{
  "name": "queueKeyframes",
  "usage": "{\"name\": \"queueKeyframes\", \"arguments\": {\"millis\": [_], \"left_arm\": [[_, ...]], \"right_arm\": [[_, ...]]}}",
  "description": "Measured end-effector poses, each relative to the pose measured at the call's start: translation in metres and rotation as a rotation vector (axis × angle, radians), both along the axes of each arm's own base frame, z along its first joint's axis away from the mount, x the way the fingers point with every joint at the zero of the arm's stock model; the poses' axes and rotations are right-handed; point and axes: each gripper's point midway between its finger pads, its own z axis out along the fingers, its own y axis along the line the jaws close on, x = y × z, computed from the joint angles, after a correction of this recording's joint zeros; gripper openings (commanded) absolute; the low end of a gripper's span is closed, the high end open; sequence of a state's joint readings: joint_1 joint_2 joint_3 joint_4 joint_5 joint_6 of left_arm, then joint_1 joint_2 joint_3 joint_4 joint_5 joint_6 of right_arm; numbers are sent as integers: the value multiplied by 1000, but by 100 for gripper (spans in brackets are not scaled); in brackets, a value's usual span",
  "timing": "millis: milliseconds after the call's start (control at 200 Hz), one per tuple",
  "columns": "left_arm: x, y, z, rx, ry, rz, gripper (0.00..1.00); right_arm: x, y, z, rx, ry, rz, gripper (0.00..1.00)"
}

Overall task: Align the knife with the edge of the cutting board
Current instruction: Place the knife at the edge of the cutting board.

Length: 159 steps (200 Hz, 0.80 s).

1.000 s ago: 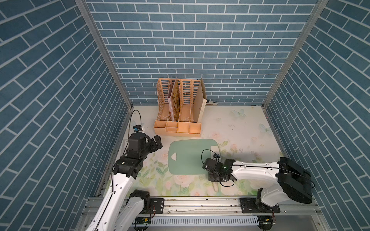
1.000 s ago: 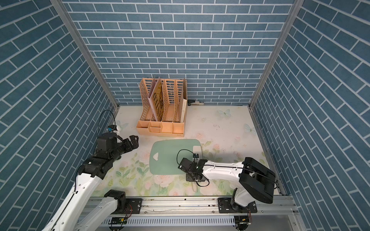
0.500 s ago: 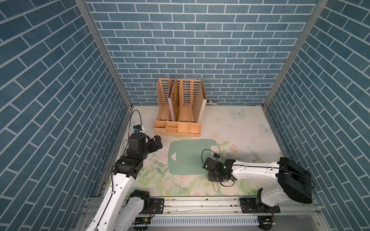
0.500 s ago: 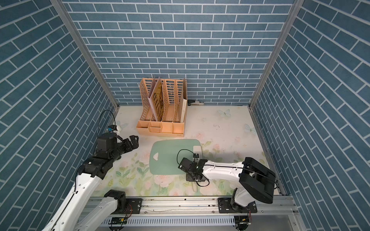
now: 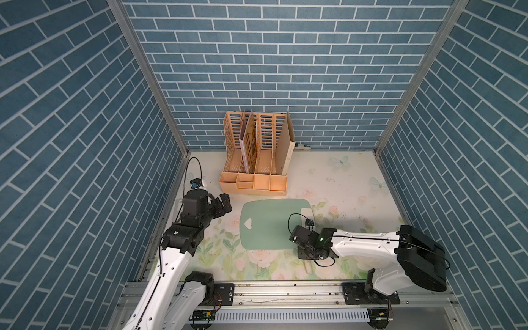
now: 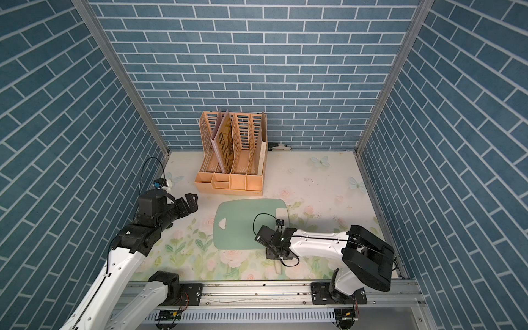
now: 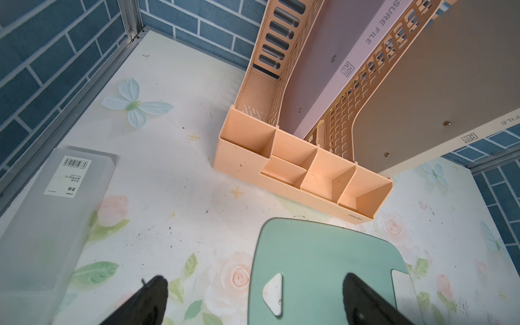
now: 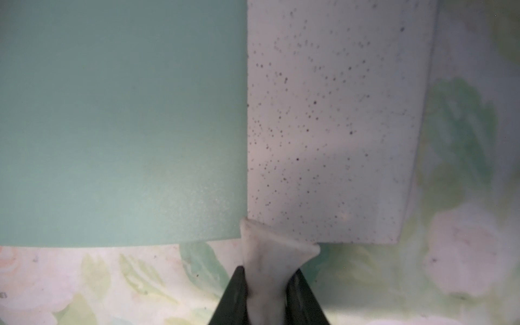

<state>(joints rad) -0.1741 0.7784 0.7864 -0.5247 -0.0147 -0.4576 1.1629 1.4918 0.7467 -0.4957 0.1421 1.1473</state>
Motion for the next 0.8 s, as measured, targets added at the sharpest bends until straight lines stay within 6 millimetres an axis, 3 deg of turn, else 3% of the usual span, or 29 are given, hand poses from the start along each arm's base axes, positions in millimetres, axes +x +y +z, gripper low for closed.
{"name": "queueKeyframes", "arguments": {"millis": [795], "left_arm": [[0, 0, 0, 0, 0, 0, 100]], "right_arm": [[0, 0, 0, 3, -1, 0, 27]]}}
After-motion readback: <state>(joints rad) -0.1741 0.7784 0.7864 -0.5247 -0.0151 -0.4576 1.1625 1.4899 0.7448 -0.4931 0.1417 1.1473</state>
